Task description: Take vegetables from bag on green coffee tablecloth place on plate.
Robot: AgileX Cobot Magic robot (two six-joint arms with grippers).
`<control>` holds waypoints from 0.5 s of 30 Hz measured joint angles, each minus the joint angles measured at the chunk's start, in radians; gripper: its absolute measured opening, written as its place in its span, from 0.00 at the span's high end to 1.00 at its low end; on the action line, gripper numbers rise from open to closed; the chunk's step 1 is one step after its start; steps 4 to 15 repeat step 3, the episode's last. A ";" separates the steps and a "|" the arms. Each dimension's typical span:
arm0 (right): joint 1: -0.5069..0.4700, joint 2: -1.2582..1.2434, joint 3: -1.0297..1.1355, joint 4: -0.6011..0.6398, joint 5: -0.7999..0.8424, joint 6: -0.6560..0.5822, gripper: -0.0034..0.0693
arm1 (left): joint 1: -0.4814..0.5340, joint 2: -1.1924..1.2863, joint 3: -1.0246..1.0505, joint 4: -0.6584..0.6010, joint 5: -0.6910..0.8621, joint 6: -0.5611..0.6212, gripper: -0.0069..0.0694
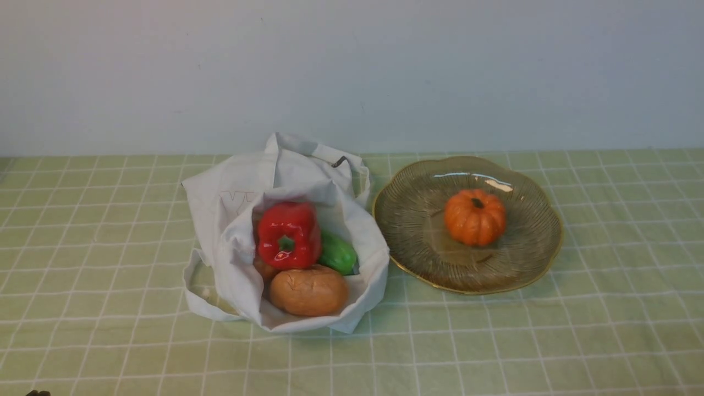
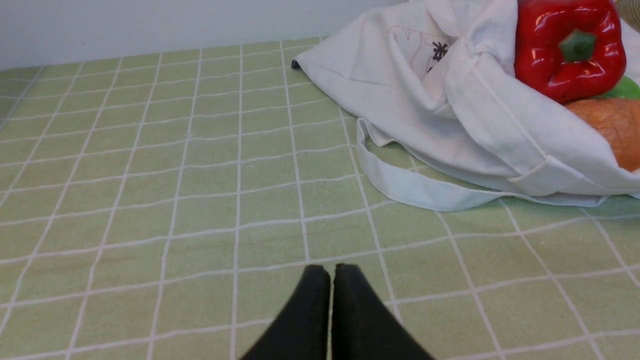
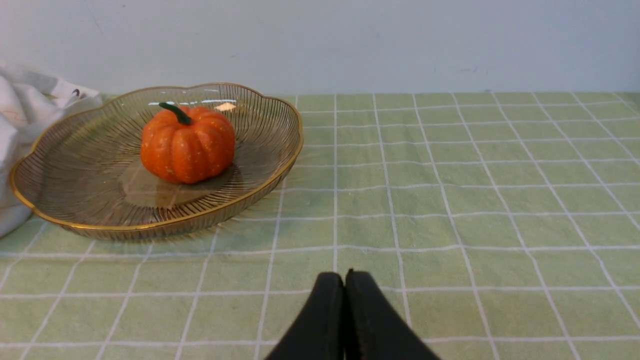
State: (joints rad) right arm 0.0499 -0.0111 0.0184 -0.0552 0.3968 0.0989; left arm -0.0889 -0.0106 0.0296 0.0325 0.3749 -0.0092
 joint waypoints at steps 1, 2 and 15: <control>0.000 0.000 0.000 0.000 0.000 0.000 0.97 | 0.000 0.000 0.000 0.000 0.000 0.000 0.91; 0.000 0.000 0.000 0.000 0.000 0.000 0.97 | 0.000 0.000 0.000 0.000 0.000 0.000 0.91; 0.000 0.000 0.000 0.000 0.000 0.000 0.97 | 0.000 0.000 0.000 0.000 0.000 0.000 0.91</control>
